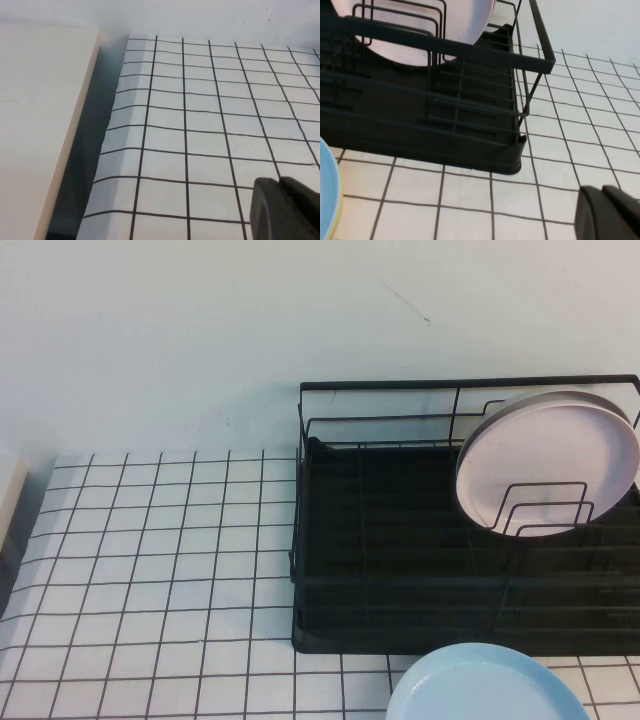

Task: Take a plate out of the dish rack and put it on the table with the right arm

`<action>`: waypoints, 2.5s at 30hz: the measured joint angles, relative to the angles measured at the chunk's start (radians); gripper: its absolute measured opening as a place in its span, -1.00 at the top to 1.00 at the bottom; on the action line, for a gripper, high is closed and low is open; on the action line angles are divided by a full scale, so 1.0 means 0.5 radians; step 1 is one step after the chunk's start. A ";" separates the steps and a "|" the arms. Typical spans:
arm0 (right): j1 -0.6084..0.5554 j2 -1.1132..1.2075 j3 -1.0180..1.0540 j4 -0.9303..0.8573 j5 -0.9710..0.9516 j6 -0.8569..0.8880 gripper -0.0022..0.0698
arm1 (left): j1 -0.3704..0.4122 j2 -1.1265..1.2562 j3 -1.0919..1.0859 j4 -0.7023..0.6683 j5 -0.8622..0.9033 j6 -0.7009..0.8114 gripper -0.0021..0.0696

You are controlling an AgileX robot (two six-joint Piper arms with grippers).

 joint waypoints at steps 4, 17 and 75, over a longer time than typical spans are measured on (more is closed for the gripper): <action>0.000 0.000 0.000 0.000 0.000 0.000 0.95 | 0.000 0.000 0.000 0.000 0.000 0.000 0.95; 0.000 0.000 0.000 0.000 0.000 0.000 0.95 | 0.000 0.000 0.000 0.000 0.000 0.000 0.95; 0.000 0.907 -0.818 1.558 0.397 -1.151 0.95 | 0.000 0.000 0.000 0.000 0.000 0.000 0.95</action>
